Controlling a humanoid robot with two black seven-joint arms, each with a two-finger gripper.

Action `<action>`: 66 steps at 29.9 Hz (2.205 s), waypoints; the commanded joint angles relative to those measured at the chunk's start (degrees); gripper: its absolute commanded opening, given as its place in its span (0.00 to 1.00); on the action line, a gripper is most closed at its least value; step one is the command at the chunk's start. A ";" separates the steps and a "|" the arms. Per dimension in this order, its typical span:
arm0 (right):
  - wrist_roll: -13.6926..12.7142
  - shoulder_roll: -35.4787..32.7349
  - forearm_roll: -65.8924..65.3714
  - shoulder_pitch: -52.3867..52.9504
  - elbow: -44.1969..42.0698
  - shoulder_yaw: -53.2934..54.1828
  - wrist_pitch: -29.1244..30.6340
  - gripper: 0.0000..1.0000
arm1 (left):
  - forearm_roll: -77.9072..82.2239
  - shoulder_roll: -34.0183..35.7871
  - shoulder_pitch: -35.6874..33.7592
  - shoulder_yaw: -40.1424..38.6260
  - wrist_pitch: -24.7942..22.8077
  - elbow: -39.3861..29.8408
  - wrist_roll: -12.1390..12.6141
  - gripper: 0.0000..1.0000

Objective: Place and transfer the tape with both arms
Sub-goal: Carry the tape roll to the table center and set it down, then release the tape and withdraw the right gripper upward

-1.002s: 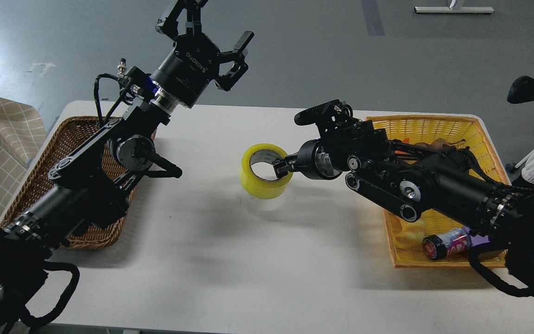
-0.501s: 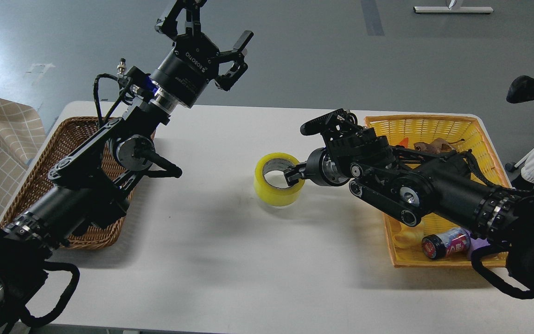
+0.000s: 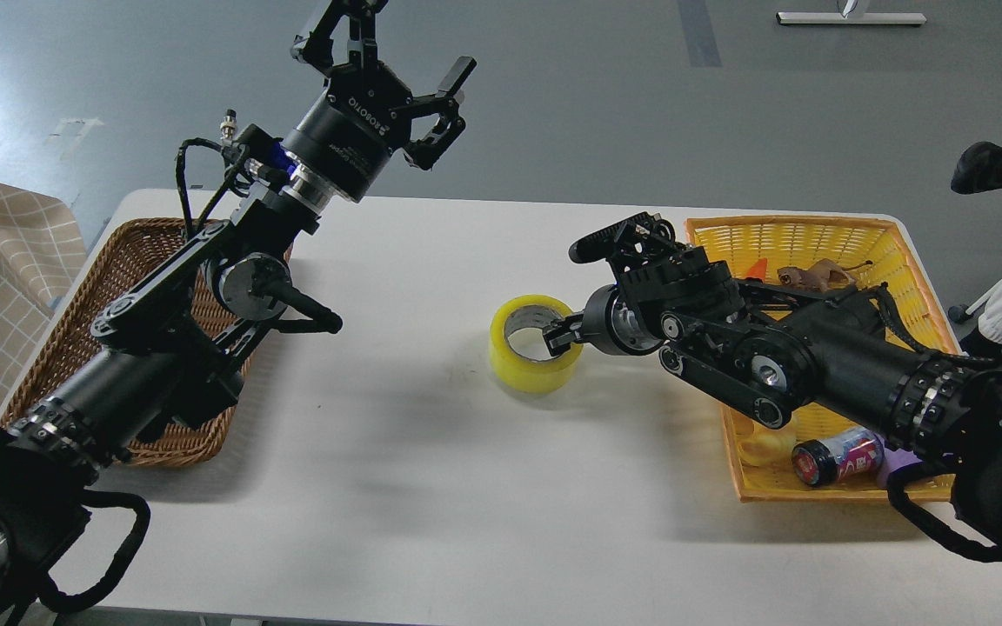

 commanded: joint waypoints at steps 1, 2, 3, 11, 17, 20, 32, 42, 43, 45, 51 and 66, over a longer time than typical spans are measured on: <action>0.00 -0.01 0.09 -0.05 0.00 0.08 0.00 0.07 | 0.02 -0.04 0.00 0.01 0.00 -0.03 0.00 0.98; 0.00 -0.01 0.09 -0.14 0.00 0.08 0.00 0.08 | 0.02 -0.04 0.00 0.01 0.00 -0.03 0.00 0.98; 0.00 -0.01 0.09 -0.14 0.00 0.08 0.00 0.10 | 0.02 -0.04 0.00 0.01 0.00 -0.03 0.00 0.98; 0.00 -0.01 0.09 -0.49 -0.09 0.17 0.00 0.23 | 0.02 0.05 0.00 0.01 0.00 -0.03 0.00 0.98; 0.00 -0.01 0.09 -0.58 -0.18 0.08 0.00 0.36 | 0.02 0.05 0.00 0.09 0.00 -0.03 0.00 0.98; 0.00 -0.01 0.09 -0.58 -0.18 0.17 0.00 0.36 | 0.02 0.05 0.00 0.09 0.00 -0.03 0.00 0.98; -0.09 -0.01 0.79 0.04 0.09 1.92 0.00 0.94 | 0.02 0.05 0.00 0.09 0.00 -0.03 0.09 0.98; -0.53 -0.01 1.06 2.23 1.23 3.94 0.00 0.95 | 0.02 0.14 0.09 0.44 0.00 -0.03 0.27 0.98; -0.44 -0.01 1.06 2.58 1.49 4.47 0.00 0.95 | 0.10 0.22 0.09 0.44 0.00 -0.03 0.27 0.98; -0.44 -0.01 1.06 3.46 2.37 5.79 0.00 0.96 | 0.02 0.31 0.09 0.44 0.00 -0.03 0.27 0.98; -0.53 -4.39 1.15 3.82 6.94 9.21 0.00 0.98 | 0.02 0.40 0.09 0.27 0.00 -0.03 0.27 0.98; 0.00 -18.01 1.32 -4.34 16.78 26.86 0.00 0.99 | -0.25 0.75 0.18 0.18 0.00 0.14 -0.09 0.98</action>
